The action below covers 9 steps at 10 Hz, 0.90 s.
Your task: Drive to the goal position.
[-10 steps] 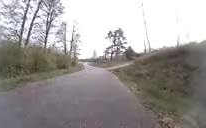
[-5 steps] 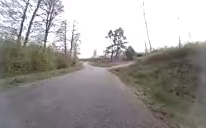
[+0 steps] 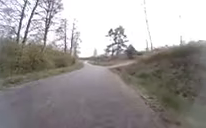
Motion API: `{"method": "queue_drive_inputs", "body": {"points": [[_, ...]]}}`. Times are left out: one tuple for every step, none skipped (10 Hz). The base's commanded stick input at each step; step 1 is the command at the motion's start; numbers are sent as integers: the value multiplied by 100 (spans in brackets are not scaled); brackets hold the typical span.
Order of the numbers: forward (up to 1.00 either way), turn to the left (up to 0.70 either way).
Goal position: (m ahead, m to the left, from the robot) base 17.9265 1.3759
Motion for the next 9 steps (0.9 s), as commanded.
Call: {"method": "queue_drive_inputs", "body": {"points": [[70, 0], [70, 0], [70, 0], [70, 0], [70, 0], [70, 0], [70, 0], [70, 0], [70, 0]]}}
